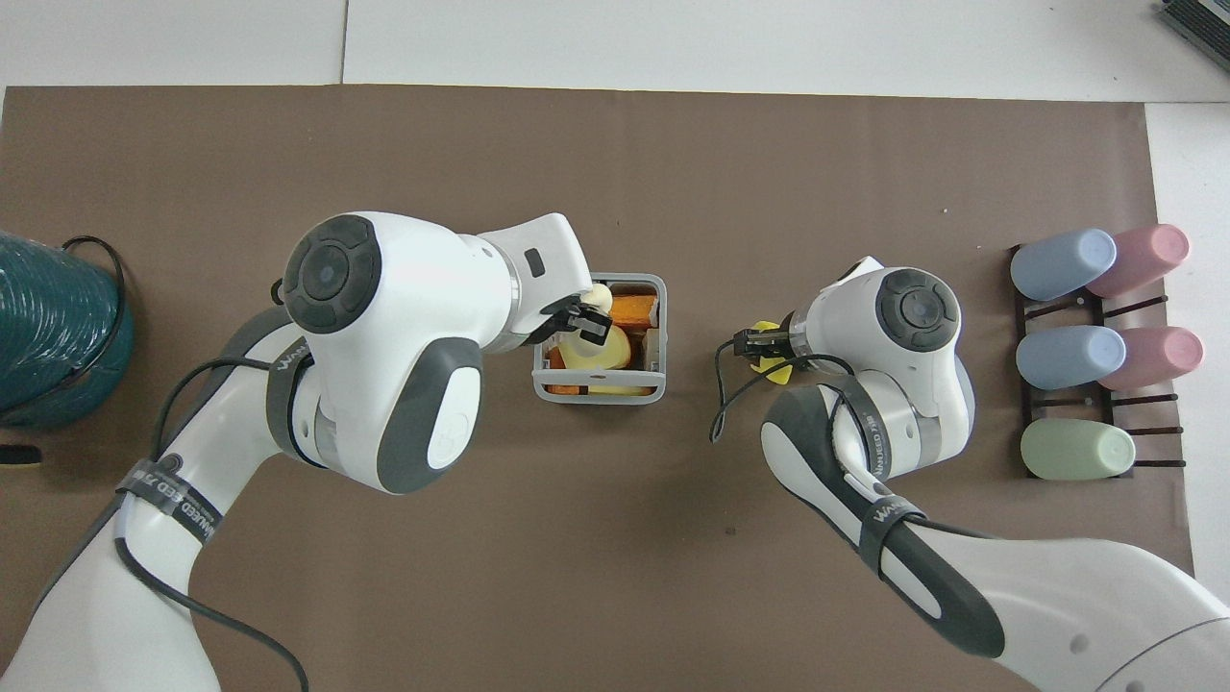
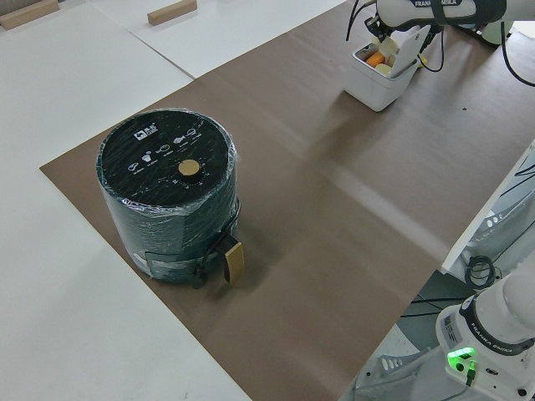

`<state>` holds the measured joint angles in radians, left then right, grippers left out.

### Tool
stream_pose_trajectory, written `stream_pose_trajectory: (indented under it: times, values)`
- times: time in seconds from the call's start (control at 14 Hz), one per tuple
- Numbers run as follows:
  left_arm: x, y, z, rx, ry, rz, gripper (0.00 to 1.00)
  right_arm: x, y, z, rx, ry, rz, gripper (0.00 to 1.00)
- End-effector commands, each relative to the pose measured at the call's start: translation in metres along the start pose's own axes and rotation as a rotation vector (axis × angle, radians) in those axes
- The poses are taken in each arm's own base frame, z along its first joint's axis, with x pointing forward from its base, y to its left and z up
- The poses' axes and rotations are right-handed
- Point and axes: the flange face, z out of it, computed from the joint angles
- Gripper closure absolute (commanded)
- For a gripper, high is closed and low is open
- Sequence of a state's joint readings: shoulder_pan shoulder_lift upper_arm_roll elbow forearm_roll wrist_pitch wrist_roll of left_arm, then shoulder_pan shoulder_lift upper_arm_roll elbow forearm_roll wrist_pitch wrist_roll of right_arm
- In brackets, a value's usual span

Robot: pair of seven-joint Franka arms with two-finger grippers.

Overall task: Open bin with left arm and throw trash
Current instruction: 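Carry the cream lump into the basket with the left gripper and release, then drop the yellow piece into the basket with the right gripper while the left gripper withdraws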

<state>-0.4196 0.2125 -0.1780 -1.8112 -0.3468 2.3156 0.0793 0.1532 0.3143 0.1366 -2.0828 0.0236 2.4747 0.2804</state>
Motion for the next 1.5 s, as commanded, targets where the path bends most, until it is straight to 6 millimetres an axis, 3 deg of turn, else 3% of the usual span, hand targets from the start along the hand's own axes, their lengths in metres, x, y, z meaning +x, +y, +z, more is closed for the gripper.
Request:
stream_pose_trajectory:
  times: [0.0,0.21,0.43,0.57,0.79,1.14,1.43]
  values:
    - [0.001,0.016,0.001,-0.017,0.005,-0.079,0.00,-0.006,0.003,0.000,-0.008,-0.020,0.039,1.00]
    - [0.000,0.006,-0.002,-0.003,-0.009,-0.083,0.00,0.006,-0.004,-0.017,-0.010,-0.031,0.110,1.00]
    - [-0.001,-0.021,-0.018,0.030,-0.049,-0.108,0.00,0.032,-0.008,-0.061,-0.005,-0.033,0.167,1.00]
    - [0.003,-0.035,-0.036,0.085,-0.048,-0.086,0.00,0.048,-0.019,-0.094,0.039,-0.009,0.264,1.00]
    - [0.001,-0.055,-0.084,0.169,-0.076,-0.073,0.00,0.062,-0.044,-0.134,0.194,-0.012,0.411,1.00]
    - [-0.028,-0.099,-0.162,0.254,-0.139,-0.153,0.00,0.039,-0.134,-0.155,0.279,-0.026,0.524,1.00]
    - [-0.049,-0.120,-0.205,0.313,-0.173,-0.199,0.00,0.016,-0.176,-0.149,0.319,-0.072,0.600,1.00]
